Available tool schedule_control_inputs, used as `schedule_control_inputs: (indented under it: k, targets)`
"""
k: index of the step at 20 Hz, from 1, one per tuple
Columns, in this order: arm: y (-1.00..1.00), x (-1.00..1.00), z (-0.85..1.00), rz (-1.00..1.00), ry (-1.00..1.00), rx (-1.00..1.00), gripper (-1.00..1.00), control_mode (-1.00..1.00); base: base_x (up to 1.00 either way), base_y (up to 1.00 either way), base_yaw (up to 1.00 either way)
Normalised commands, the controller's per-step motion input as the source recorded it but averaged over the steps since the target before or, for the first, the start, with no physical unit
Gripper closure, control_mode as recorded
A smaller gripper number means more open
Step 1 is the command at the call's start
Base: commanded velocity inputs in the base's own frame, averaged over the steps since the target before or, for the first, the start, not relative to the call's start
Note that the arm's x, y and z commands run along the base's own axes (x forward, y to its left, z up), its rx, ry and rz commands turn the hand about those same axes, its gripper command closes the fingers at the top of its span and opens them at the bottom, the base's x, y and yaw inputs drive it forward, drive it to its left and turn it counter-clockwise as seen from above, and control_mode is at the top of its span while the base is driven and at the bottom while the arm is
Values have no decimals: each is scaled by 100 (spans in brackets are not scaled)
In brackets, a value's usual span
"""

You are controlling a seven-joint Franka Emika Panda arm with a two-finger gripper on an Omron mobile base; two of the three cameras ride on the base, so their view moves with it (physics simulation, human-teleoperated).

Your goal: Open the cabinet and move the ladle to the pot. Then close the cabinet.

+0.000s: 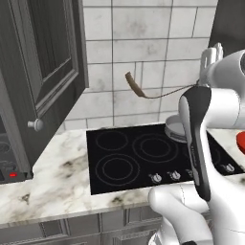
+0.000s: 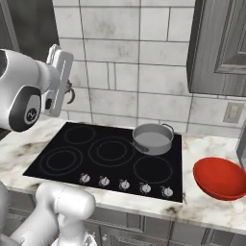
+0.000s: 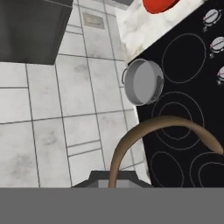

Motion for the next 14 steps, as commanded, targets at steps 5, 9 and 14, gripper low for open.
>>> schedule_control_inputs:
  k: [5, 9, 14]
  targets:
    - [-3, 55, -37, 0, 4, 0, 100, -100, 0, 0, 0]
    - [-17, 41, -28, 0, 0, 0, 100, -100, 0, 0, 0]
    - [-20, 33, -31, 0, 0, 1, 100, -100, 0, 0, 0]
